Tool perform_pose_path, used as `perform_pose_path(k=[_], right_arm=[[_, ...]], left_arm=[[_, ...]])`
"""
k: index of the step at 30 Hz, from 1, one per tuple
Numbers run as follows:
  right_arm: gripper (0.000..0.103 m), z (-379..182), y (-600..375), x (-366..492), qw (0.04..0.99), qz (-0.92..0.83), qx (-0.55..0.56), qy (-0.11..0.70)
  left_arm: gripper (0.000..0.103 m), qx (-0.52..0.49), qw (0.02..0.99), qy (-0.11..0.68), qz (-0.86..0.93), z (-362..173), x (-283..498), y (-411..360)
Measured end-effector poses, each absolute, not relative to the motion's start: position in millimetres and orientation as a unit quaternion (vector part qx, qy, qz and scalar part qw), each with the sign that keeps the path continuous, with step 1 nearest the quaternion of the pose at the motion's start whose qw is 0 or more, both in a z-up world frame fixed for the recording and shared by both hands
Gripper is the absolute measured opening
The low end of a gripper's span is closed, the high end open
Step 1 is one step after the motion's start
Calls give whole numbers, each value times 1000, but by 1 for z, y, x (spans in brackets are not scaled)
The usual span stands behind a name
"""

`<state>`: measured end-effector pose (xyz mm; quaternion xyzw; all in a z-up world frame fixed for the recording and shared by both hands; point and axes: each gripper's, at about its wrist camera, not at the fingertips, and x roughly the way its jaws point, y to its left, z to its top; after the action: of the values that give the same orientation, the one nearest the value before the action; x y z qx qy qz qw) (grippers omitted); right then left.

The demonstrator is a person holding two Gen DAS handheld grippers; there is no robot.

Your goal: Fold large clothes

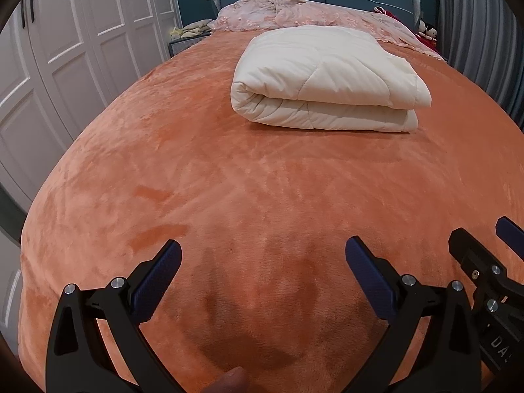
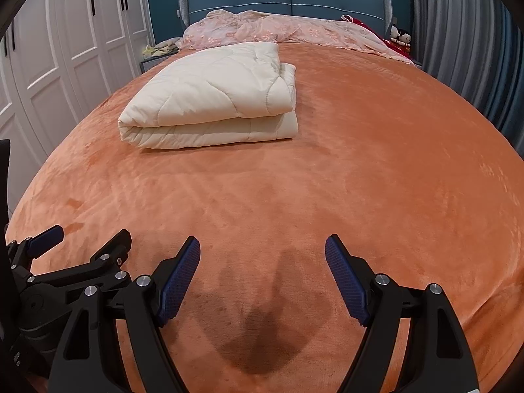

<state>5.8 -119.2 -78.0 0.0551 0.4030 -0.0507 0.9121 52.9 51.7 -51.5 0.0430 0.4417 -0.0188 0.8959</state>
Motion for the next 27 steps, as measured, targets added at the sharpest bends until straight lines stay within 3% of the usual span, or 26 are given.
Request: perform_pose_path(k=[27], right_arm=[[77,-65,-116,8,912,-49,52,404]], left_arm=[[97,35,899,436,-15,-41,53,57]])
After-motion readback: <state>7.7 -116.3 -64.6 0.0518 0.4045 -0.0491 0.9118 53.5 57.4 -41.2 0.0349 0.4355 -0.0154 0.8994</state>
